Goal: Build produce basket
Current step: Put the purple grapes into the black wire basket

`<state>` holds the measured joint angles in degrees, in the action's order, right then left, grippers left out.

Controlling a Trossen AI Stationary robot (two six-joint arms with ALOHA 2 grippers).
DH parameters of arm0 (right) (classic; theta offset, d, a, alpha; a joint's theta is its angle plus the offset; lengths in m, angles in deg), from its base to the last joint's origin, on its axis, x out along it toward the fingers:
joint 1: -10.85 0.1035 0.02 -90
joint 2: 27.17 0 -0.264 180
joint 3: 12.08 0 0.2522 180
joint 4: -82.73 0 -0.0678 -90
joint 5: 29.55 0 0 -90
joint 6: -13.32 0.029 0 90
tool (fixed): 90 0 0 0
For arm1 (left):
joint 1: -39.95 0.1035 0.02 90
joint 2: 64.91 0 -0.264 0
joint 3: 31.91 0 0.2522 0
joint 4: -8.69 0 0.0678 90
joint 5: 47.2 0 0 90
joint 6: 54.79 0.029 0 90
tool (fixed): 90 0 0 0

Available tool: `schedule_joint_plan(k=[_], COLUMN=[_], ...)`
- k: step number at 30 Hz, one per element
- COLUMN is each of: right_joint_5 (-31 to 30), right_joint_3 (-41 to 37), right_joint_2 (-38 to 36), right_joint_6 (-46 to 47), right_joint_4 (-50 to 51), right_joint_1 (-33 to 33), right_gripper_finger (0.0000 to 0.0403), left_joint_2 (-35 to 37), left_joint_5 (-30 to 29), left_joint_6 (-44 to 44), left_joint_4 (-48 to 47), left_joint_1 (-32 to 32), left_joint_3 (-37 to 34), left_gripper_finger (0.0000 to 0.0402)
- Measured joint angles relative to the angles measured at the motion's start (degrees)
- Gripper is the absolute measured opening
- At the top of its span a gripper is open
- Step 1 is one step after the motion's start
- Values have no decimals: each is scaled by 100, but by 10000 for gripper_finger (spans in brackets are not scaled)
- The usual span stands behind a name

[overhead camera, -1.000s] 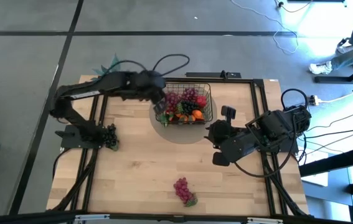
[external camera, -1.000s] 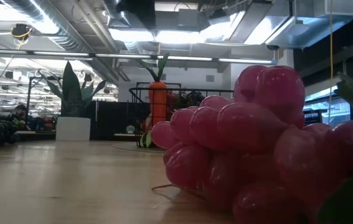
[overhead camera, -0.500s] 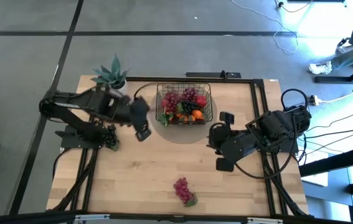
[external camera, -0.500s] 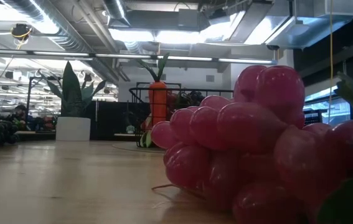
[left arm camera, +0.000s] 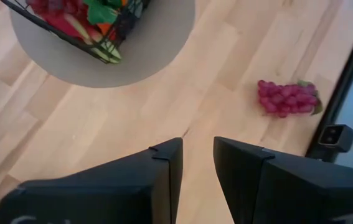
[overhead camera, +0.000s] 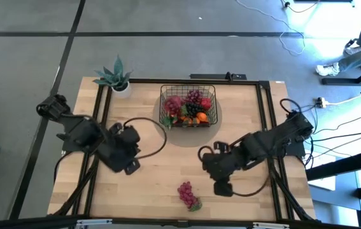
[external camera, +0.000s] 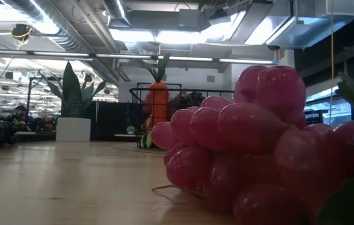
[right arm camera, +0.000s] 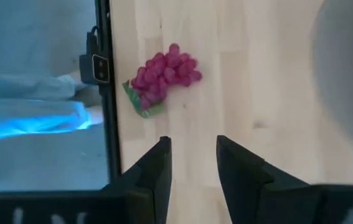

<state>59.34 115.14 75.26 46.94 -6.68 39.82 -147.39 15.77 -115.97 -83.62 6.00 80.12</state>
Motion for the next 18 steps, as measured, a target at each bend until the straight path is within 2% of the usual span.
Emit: schedule_joint_plan(k=[8, 13, 18], right_joint_5=[833, 876, 590], right_joint_3=[-1653, -2603, -3234], right_joint_2=[4, 4, 4], right_joint_6=[1098, 1742, 2422], right_joint_4=[-2479, -4046, -4531], right_joint_1=[-245, -300, -287], right_gripper_finger=[113, 113, 113], left_joint_2=[-2, 0, 0], left_joint_5=[-232, -236, -236], left_joint_6=[-306, -305, -277], left_joint_4=[-2, -4, -10], left_joint_1=[-393, -492, -497], left_joint_3=[1, -1, -1], left_gripper_finger=[80, 77, 80])
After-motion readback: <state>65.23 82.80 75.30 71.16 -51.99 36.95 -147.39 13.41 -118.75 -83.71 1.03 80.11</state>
